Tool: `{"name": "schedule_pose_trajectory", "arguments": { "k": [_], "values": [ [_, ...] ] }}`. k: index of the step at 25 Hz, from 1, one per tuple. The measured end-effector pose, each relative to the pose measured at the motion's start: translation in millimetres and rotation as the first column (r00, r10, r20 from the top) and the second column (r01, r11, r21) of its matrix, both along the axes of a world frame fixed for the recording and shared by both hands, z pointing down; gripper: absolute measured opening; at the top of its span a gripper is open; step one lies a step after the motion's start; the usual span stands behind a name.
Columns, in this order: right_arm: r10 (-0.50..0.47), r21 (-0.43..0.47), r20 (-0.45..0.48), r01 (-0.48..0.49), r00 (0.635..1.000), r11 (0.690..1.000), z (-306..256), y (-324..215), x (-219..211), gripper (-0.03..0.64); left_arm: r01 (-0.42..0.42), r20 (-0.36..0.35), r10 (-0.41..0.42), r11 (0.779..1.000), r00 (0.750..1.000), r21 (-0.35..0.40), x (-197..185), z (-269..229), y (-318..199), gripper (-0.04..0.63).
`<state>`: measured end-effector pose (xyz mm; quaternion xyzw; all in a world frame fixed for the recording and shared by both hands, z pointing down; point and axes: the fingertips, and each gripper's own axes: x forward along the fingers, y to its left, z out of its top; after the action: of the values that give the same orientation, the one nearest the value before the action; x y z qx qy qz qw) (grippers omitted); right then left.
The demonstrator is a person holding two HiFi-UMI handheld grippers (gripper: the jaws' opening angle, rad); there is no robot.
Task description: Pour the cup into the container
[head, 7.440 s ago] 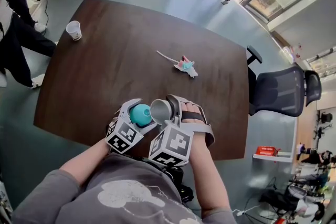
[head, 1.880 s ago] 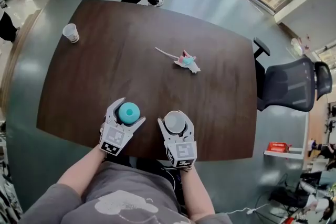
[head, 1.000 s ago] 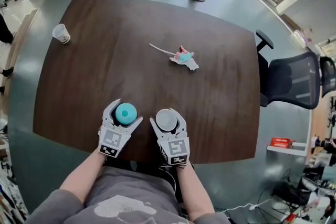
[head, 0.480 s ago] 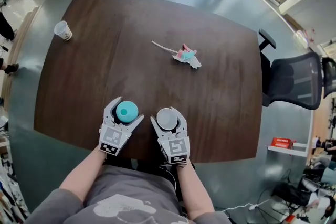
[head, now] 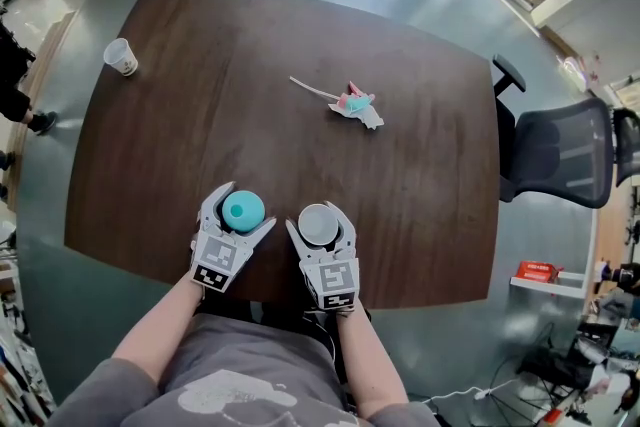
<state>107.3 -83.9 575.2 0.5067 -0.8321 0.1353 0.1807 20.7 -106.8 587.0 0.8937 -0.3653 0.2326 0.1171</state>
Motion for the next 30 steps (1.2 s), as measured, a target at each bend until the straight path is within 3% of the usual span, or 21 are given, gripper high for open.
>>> {"name": "schedule_pose_trajectory", "arguments": {
  "k": [10,13,22,30],
  "values": [
    [-0.016,-0.047,-0.009,0.016,1.0,0.999,6.8,-1.3,-5.2,0.379,0.025,0.0,-0.025,1.0,1.0,0.003,-2.9,0.7,-1.4,0.436],
    [-0.013,-0.058,-0.009,0.012,1.0,0.998,8.5,-2.0,-5.4,0.393,0.03,-0.007,-0.03,1.0,1.0,0.007,-3.4,0.6,-1.7,0.473],
    [0.004,-0.087,-0.034,-0.007,0.999,0.996,12.6,8.5,8.3,0.405,0.041,0.003,-0.041,0.999,0.999,0.01,-6.6,0.5,10.2,0.494],
    [-0.001,-0.112,-0.055,-0.006,0.998,0.994,14.5,36.1,16.4,0.405,0.082,-0.029,-0.083,0.996,0.996,-0.015,-21.4,-10.1,34.1,0.494]
  ]
}}
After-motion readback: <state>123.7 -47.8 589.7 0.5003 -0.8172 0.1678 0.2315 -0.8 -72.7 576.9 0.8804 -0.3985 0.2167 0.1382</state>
